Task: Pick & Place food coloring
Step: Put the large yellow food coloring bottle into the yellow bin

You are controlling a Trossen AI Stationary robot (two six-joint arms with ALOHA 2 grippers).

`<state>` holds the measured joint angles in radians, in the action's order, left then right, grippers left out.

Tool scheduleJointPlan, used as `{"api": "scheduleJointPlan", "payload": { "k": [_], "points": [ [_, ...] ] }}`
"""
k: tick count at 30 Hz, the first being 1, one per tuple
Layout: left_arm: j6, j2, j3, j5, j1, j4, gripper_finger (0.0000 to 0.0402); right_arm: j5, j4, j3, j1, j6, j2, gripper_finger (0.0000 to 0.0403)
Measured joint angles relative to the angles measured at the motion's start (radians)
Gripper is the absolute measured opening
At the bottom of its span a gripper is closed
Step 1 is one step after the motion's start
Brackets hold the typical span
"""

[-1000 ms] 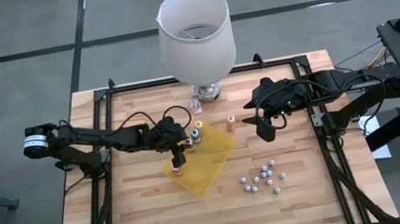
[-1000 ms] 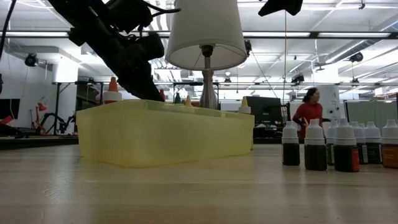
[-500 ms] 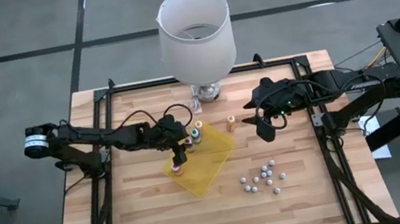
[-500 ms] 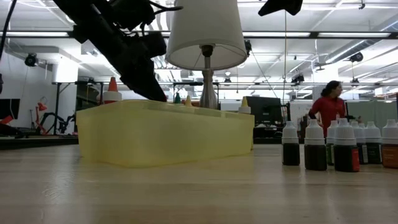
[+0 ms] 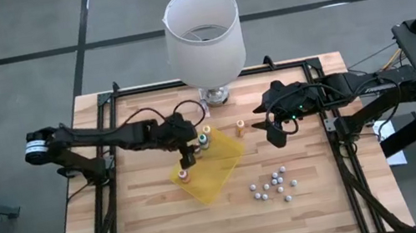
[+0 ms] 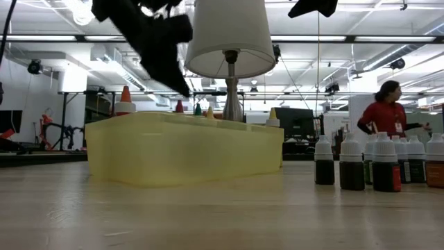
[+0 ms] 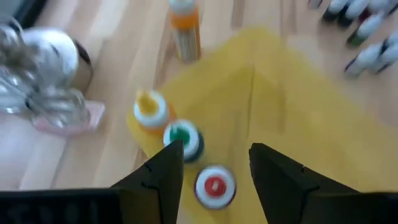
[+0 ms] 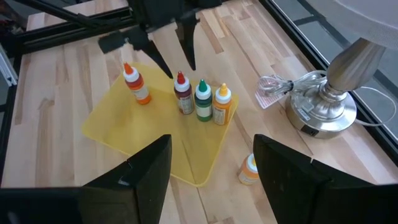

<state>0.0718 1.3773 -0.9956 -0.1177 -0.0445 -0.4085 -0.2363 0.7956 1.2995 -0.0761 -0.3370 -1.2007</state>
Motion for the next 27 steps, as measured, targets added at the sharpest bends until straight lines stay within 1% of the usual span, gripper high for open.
{"api": "scheduleJointPlan", "payload": {
  "k": [8, 12, 19, 27],
  "points": [
    [0.019, -0.002, -0.175, 0.039, 0.031, -0.073, 0.0156, 0.015, 0.020, 0.000, 0.000, -0.003, 0.000, 0.0219],
    [0.041, -0.002, -0.230, 0.041, 0.066, -0.102, 0.0156, 0.057, 0.020, 0.000, -0.001, -0.004, 0.000, 0.0219],
    [0.137, -0.002, -0.242, 0.046, 0.134, -0.143, 0.0156, 0.064, 0.019, -0.021, -0.035, -0.018, 0.000, 0.0219],
    [0.216, 0.000, -0.238, 0.045, 0.172, -0.156, 0.0156, 0.064, 0.006, -0.128, -0.105, -0.109, 0.000, 0.0219]
  ]
}}
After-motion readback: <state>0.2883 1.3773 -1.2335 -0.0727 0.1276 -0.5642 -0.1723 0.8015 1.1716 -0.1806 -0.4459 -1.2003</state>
